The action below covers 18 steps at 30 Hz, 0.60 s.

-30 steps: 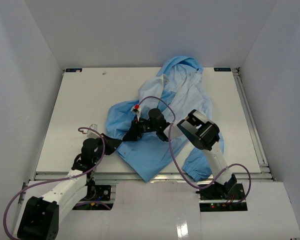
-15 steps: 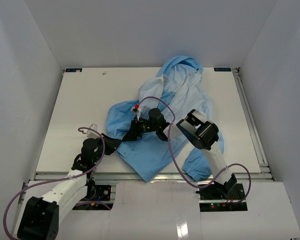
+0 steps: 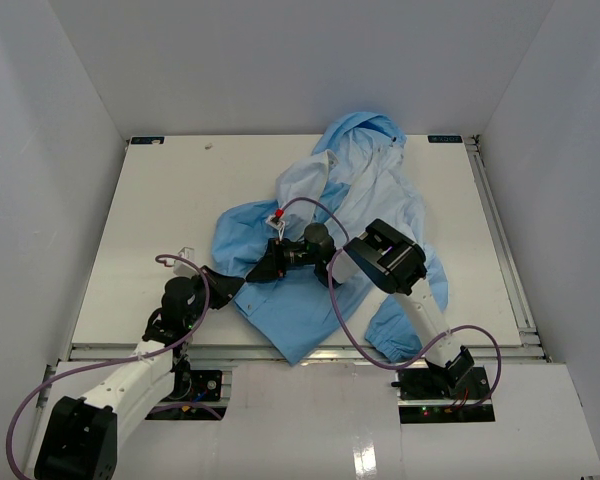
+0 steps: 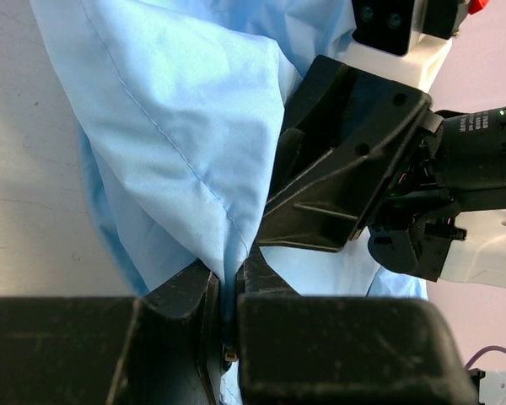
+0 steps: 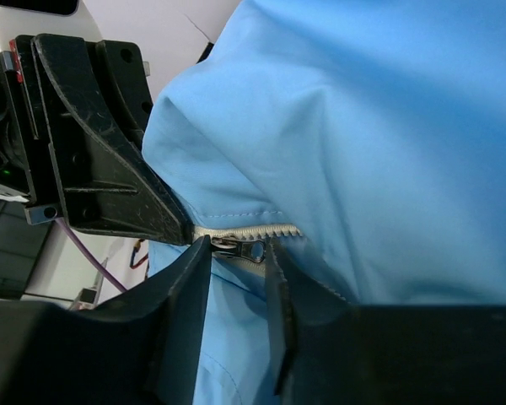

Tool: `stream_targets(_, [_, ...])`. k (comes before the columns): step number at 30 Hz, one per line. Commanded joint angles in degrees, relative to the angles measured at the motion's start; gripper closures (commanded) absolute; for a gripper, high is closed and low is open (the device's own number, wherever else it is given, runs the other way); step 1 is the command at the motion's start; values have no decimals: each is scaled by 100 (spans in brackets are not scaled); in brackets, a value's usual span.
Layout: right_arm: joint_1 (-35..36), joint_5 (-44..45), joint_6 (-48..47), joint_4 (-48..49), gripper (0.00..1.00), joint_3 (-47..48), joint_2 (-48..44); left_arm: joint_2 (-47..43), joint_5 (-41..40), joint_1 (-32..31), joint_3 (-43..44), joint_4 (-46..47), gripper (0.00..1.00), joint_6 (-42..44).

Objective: Zip up the jacket

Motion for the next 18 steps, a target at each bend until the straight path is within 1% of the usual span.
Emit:
stream_targets(1, [-23, -232, 566, 1270, 73, -50, 93, -77, -40, -6, -753, 212, 100, 46])
stream_targets(6, [-128, -206, 726, 1568, 83, -157, 87, -62, -49, -6, -745, 221, 100, 46])
stream_targets(8, [-161, -179, 699, 1590, 91, -211, 39, -54, -46, -12, -745, 221, 100, 37])
stream_targets(9, [-180, -136, 675, 1592, 92, -270, 2, -57, -49, -11, -745, 217, 100, 37])
stream_targets(15, [-403, 243, 429, 1536, 92, -683, -238, -54, -21, -6, -726, 212, 100, 46])
stream_targets(17, [-457, 411, 163, 1278, 92, -805, -383, -62, 10, -6, -703, 204, 100, 54])
stream_targets(18, [-474, 502, -59, 957, 92, -850, -475, -78, 31, -6, -686, 191, 100, 64])
